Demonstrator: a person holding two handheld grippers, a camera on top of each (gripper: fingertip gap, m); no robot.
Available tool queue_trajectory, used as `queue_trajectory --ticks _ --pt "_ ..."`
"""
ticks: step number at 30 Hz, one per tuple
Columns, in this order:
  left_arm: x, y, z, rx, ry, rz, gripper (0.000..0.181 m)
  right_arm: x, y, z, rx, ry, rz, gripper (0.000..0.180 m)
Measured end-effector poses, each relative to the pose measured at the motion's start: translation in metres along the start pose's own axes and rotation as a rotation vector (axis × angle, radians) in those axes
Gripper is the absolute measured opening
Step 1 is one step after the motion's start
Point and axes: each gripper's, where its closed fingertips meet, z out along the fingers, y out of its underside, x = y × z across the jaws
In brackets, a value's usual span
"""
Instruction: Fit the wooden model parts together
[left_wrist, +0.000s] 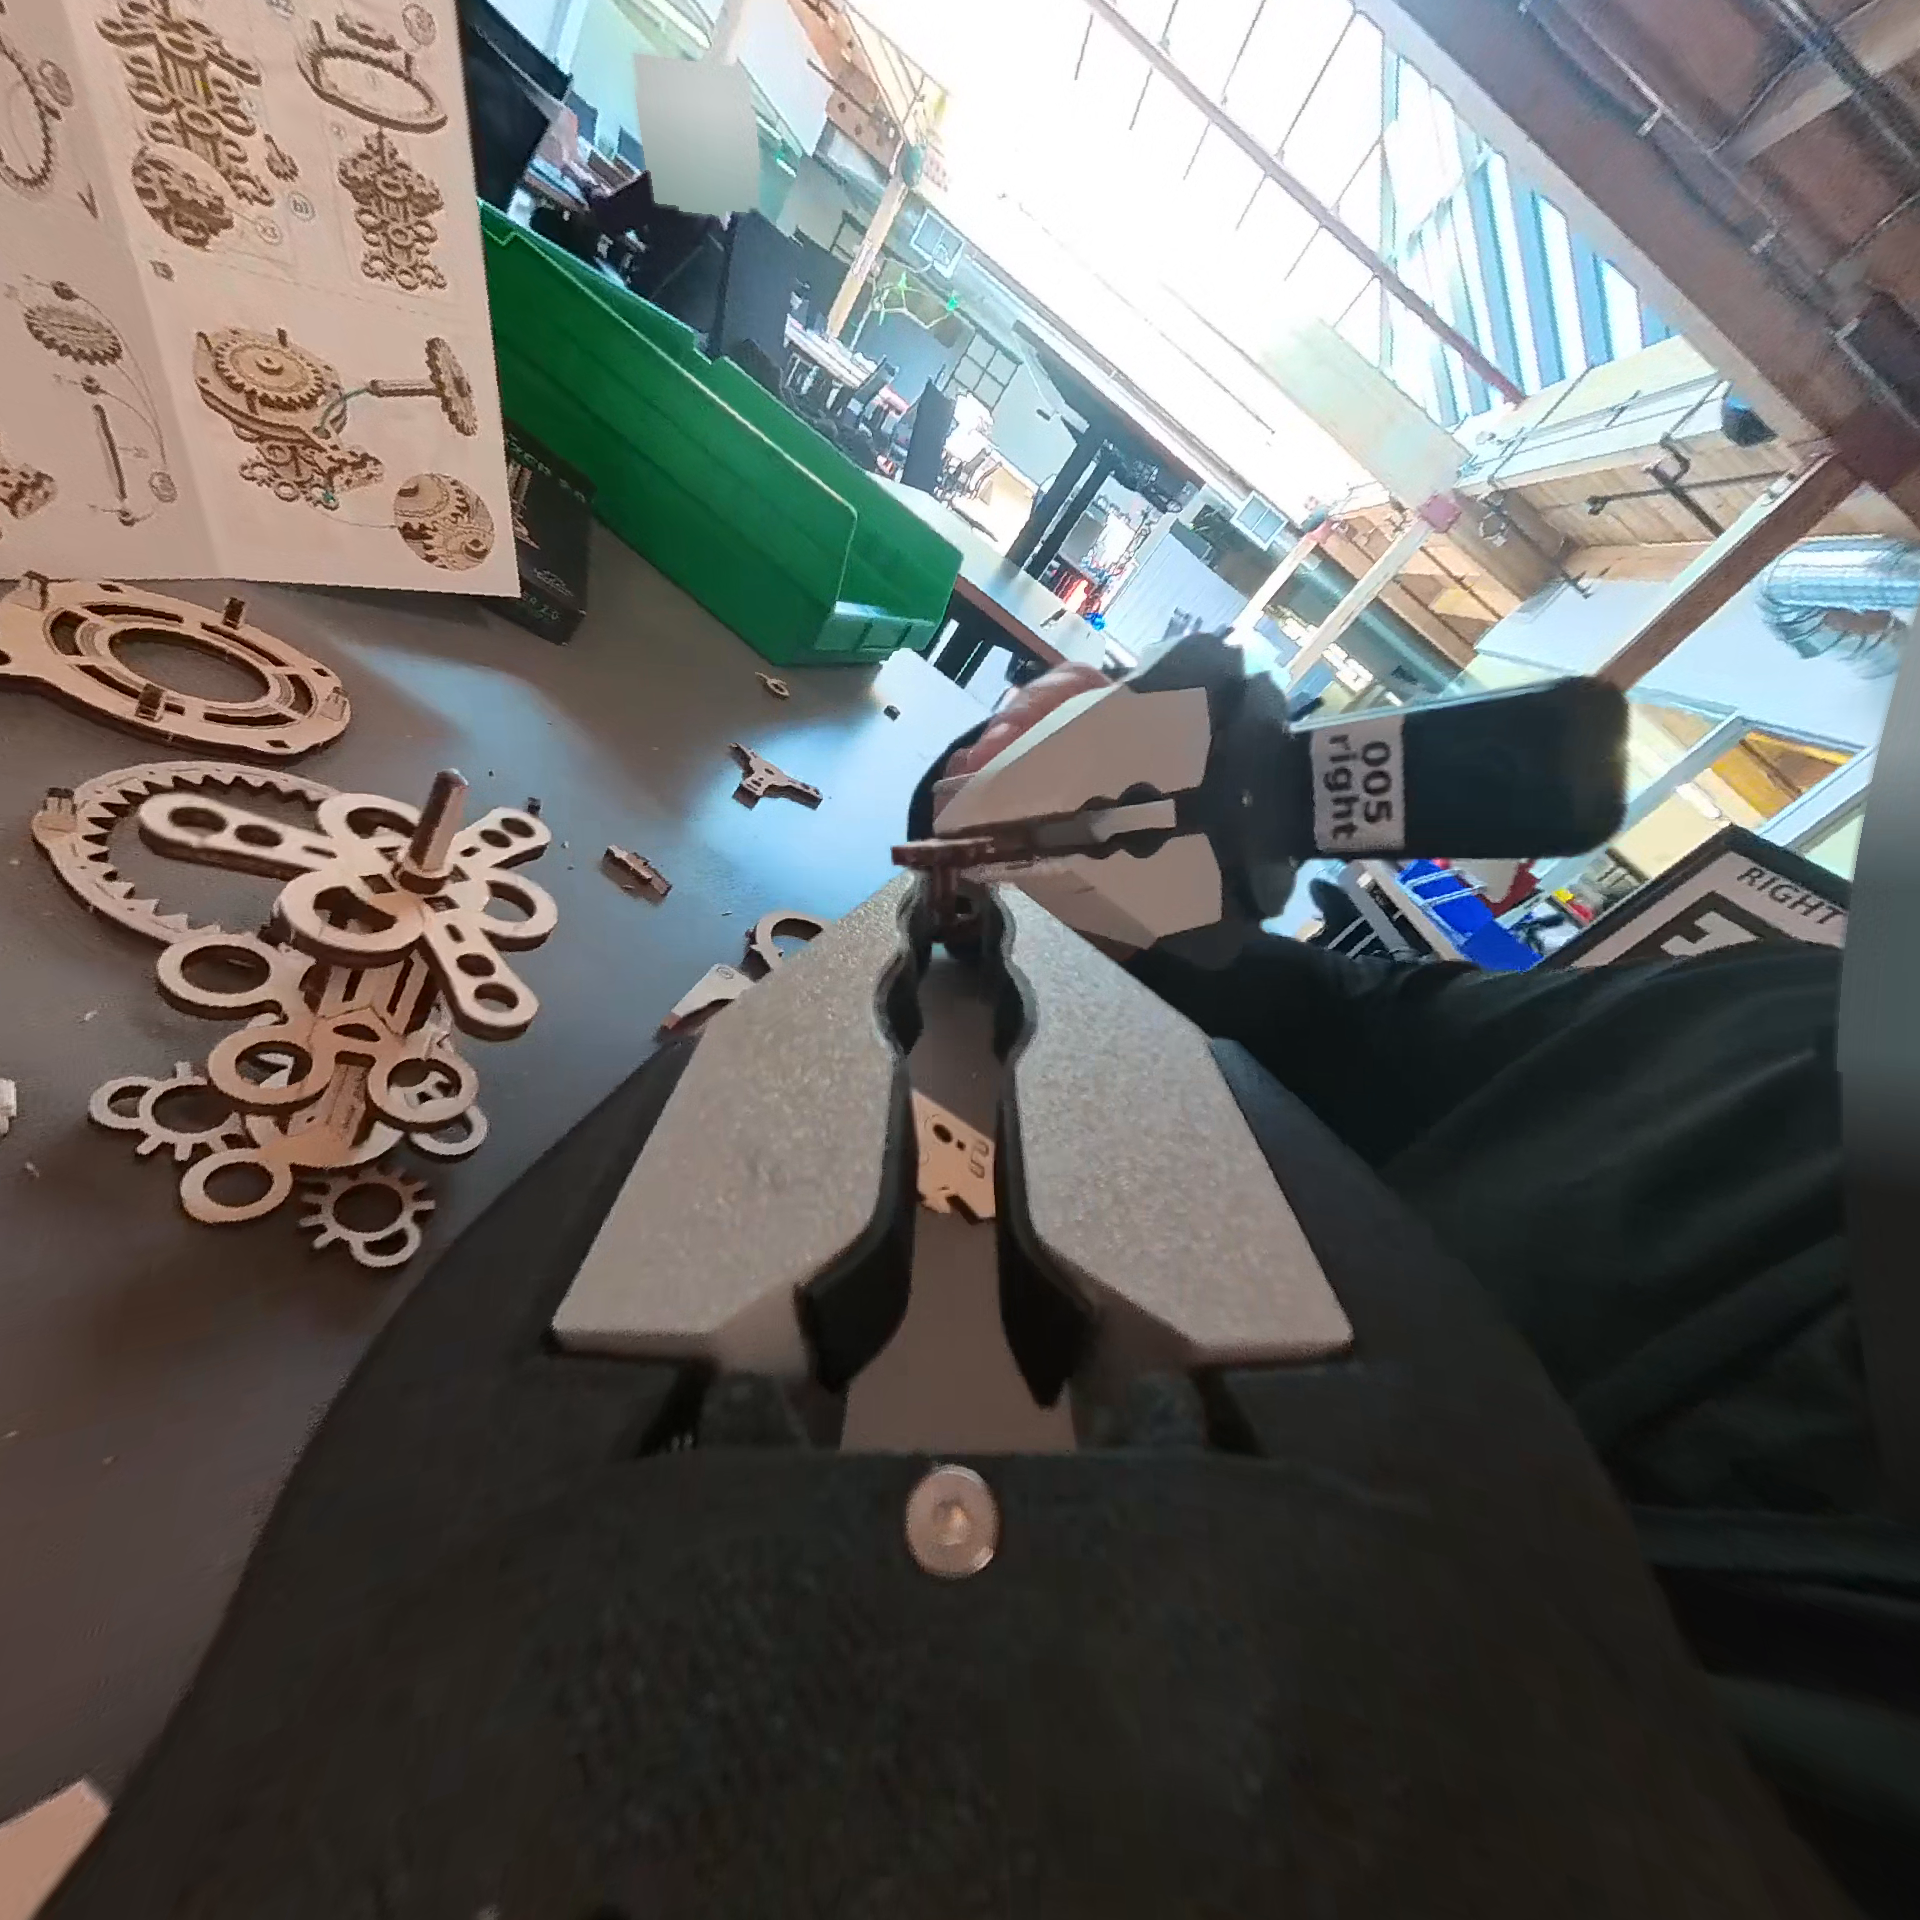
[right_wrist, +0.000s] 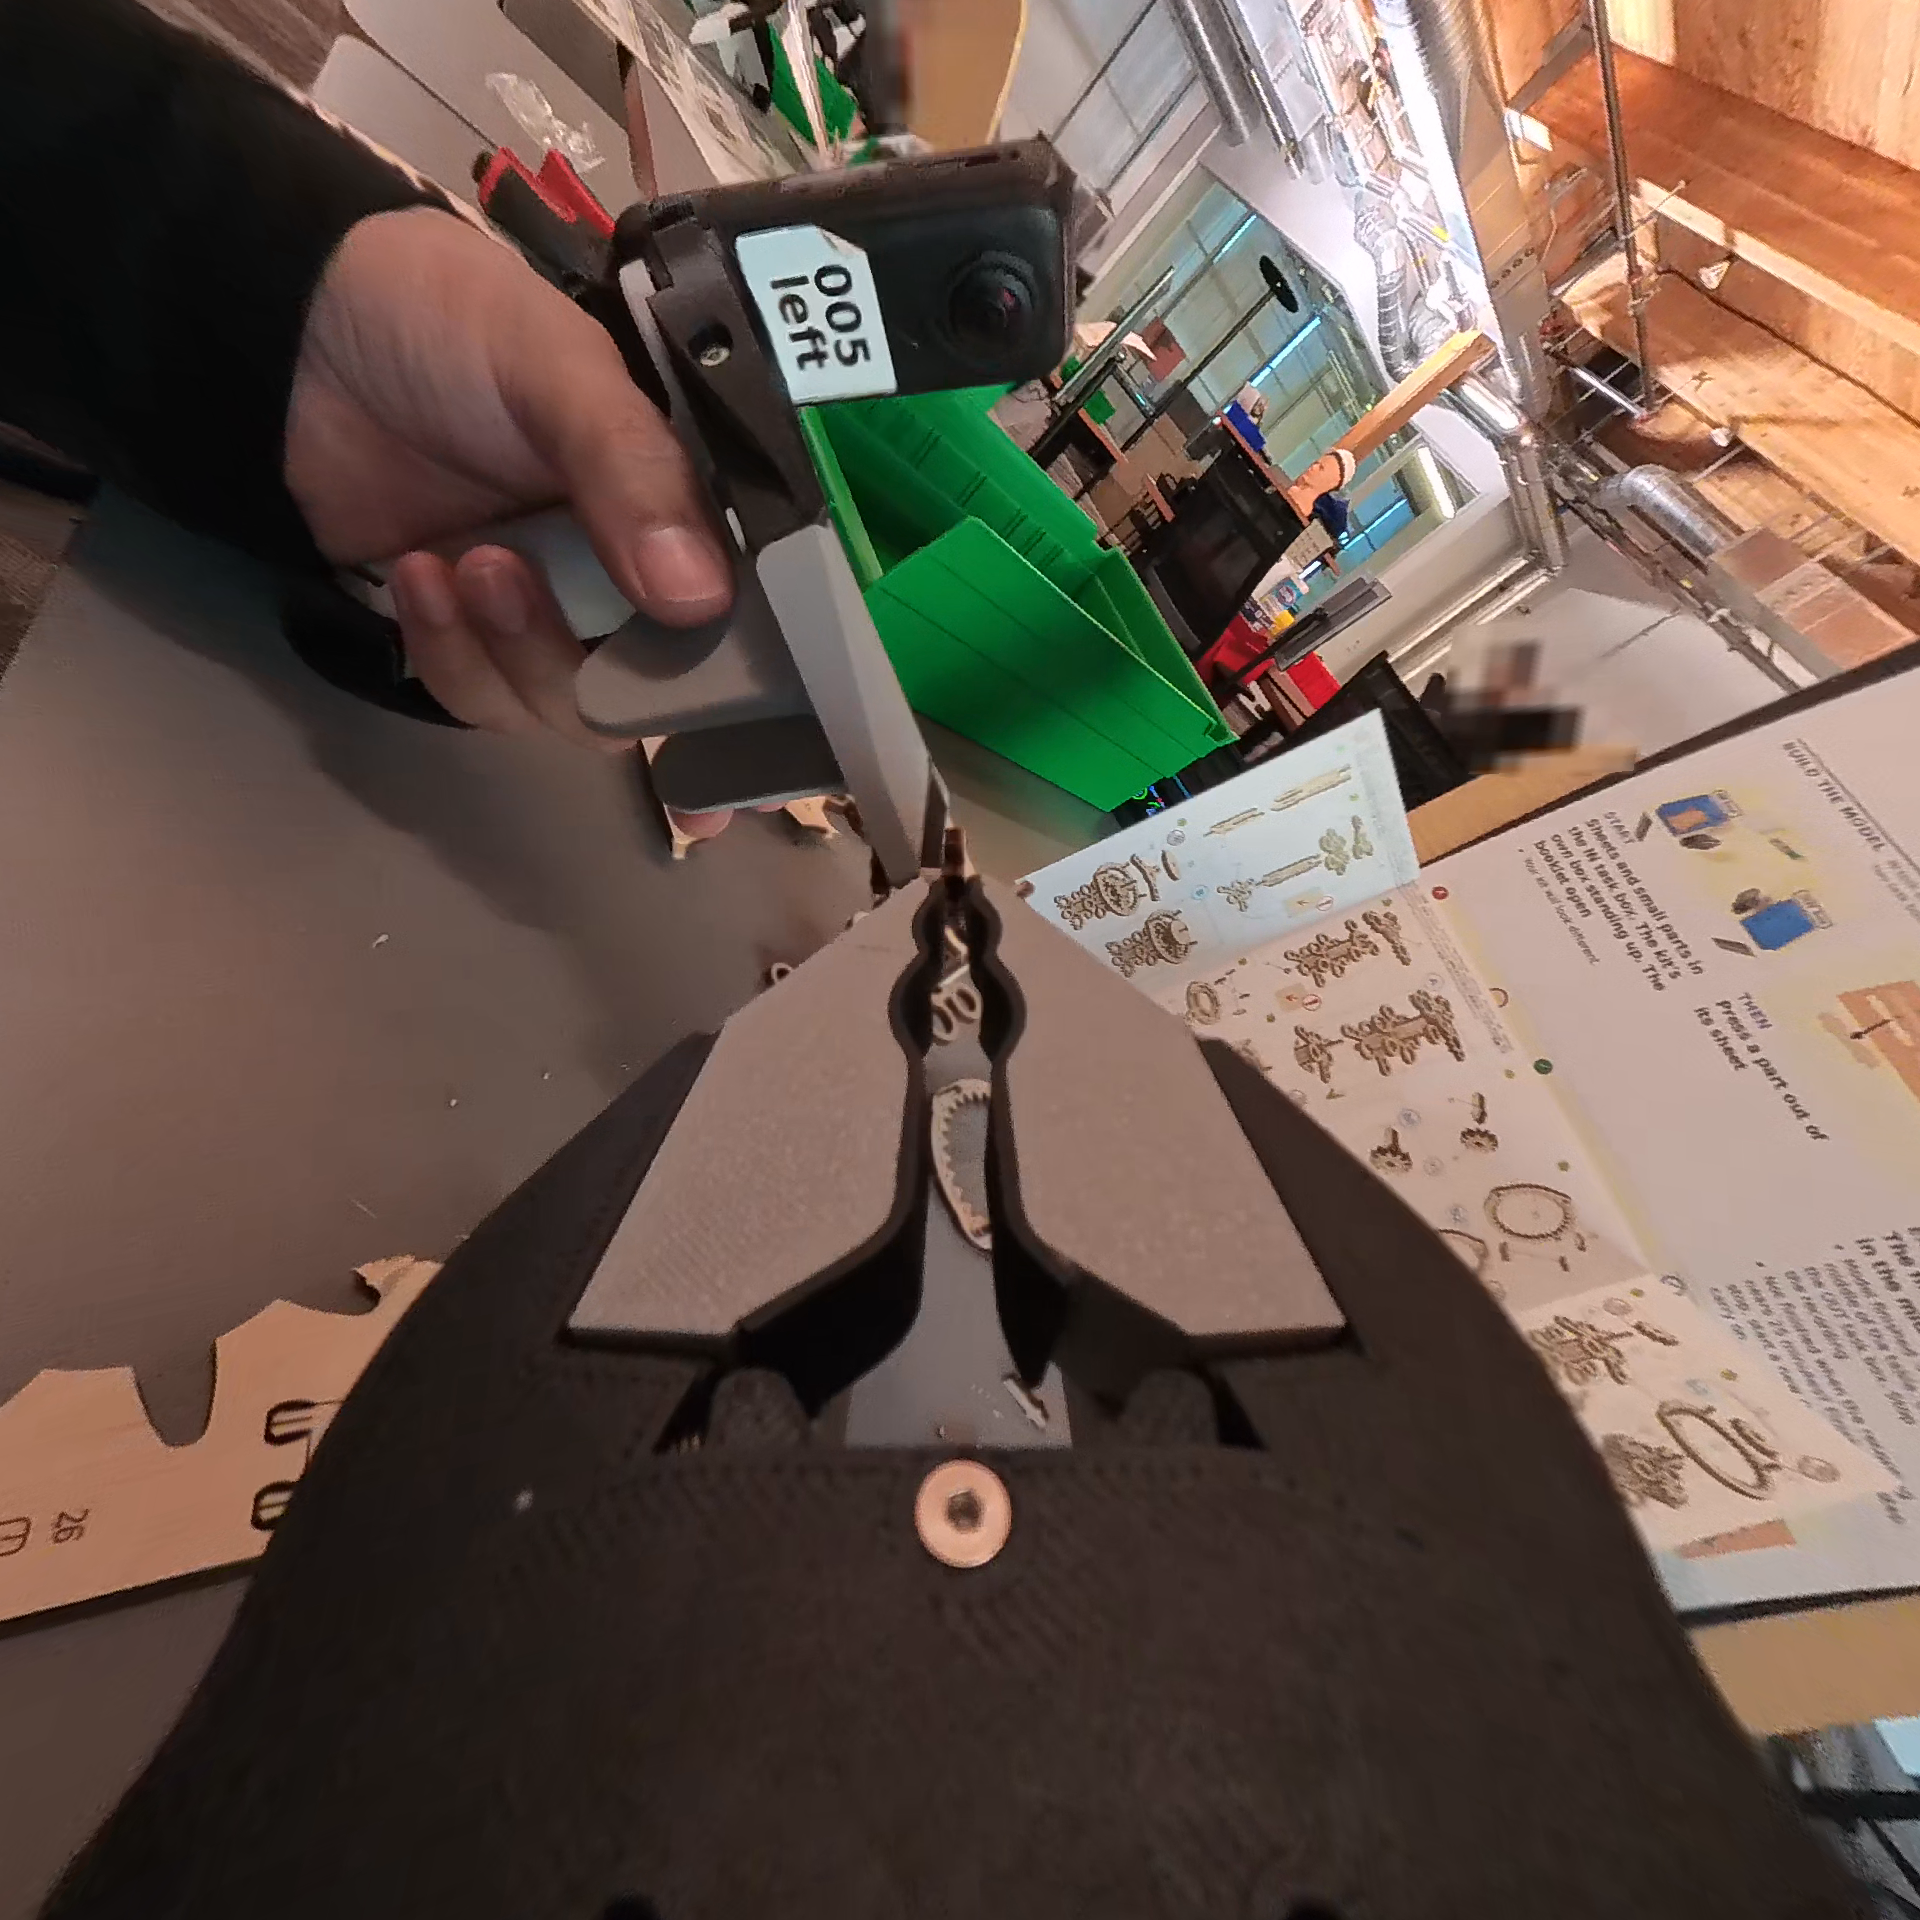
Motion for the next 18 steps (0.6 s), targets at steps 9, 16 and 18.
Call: queue_trajectory --ticks 9,16,18 --pt "-0.001 -0.007 0.002 0.079 -0.031 0.018 0.004 0.008 -0.002 -0.001 0.040 -0.085 0.334 0.000" --pt "-0.008 -0.008 0.001 0.064 -0.031 -0.008 0.002 0.011 0.002 0.002 -0.120 0.161 -0.177 0.000" --pt "-0.006 -0.008 0.001 0.064 -0.029 -0.004 0.001 0.010 0.000 0.001 -0.125 0.189 -0.300 0.000"
